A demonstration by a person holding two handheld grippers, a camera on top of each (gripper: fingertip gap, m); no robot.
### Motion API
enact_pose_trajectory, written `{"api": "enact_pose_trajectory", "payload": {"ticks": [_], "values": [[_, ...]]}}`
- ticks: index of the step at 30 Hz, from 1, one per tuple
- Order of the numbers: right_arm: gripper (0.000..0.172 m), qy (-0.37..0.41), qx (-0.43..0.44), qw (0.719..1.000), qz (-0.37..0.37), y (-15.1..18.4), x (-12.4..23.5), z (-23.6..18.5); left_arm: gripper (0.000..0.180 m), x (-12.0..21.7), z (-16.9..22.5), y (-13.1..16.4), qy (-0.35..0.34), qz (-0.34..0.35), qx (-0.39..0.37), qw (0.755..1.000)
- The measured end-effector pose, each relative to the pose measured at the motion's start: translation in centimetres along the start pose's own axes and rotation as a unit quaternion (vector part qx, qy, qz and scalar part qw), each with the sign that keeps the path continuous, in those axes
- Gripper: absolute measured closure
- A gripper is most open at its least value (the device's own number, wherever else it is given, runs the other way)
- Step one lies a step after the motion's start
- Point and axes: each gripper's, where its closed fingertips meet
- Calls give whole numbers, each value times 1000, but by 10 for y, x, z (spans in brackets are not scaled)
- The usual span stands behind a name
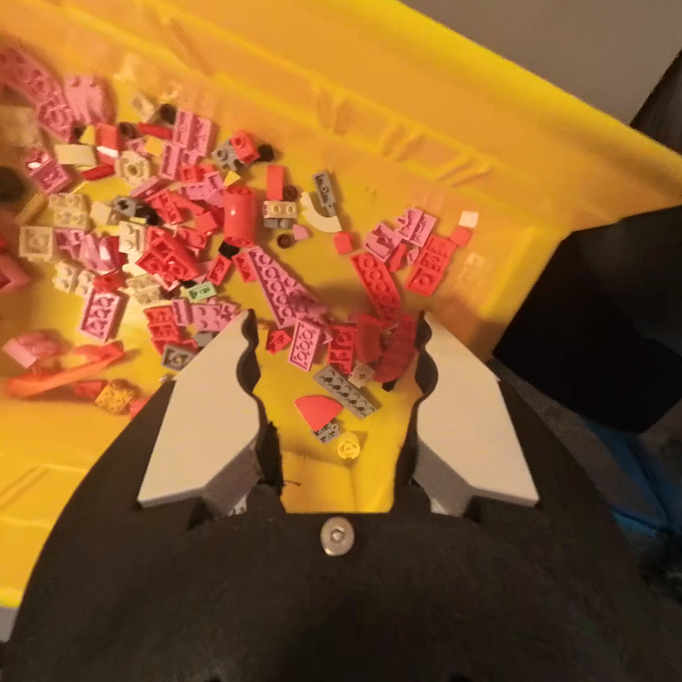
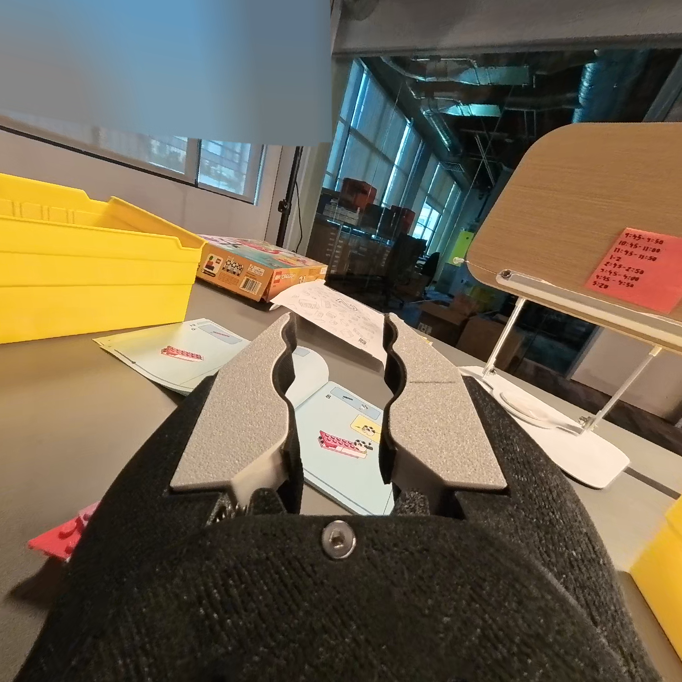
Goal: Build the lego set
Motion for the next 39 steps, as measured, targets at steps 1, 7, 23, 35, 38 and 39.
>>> {"api": "enact_pose_trajectory", "payload": {"ticks": [1,7,23,35,38,39], "values": [[126,1,0,1000,0,0,0,0,90,-3,3,1,15,-3,-4,1000],[126,3,0,1000,1,0,1,1,71,-12,-11,27,-6,-89,-38,995],[125,4,-3,1000,0,1,0,3,83,44,-125,9,-238,86,205,945],[126,2,-8,1000,0,2,-1,3,109,69,-133,25,-219,53,285,932],[126,2,-8,1000,0,2,-2,3,125,63,-127,25,-191,47,286,938],[126,2,-9,1000,0,2,-2,3,132,59,-125,24,-180,47,288,940]]}}
Point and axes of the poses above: each gripper's, where its closed fingertips meet, x back along the fingers, y out of its underside, z = x × y across the jaws, and after that the axes turned 7 degrees about z, right-handed
